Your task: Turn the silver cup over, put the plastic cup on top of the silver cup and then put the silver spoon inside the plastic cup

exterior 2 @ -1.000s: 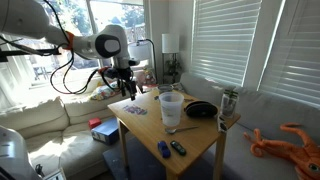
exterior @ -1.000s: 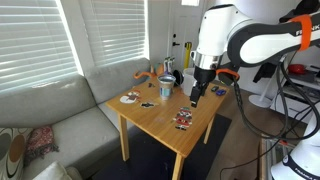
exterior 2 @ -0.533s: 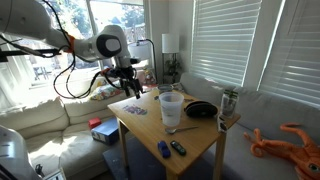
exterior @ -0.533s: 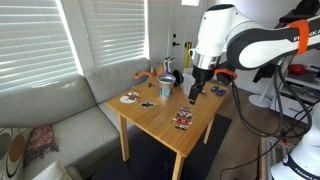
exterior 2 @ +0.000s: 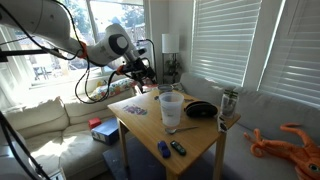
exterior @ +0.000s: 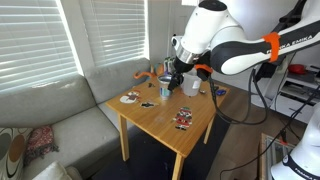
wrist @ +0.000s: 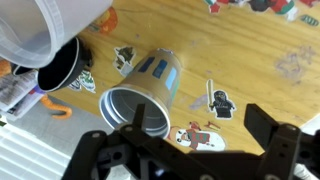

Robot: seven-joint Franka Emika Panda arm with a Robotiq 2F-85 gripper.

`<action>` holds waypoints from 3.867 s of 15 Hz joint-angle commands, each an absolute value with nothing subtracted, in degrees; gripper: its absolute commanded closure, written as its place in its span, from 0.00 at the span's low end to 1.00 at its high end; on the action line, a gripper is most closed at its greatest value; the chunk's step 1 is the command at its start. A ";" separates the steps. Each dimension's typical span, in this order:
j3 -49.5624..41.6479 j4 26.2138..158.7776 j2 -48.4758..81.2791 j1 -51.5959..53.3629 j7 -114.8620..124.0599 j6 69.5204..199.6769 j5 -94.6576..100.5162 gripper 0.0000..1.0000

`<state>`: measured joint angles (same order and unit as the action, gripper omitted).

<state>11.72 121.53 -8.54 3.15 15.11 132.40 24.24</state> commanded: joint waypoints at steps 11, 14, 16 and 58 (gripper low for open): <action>7.32 110.00 5.51 4.10 7.63 135.73 15.87 0.00; 6.67 109.41 6.44 4.49 8.29 133.84 16.61 0.28; 6.26 108.97 6.88 4.82 10.37 132.50 18.23 0.40; 8.32 110.85 11.01 13.04 23.01 126.23 19.82 0.00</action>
<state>7.89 110.84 10.78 13.27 26.31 126.25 24.45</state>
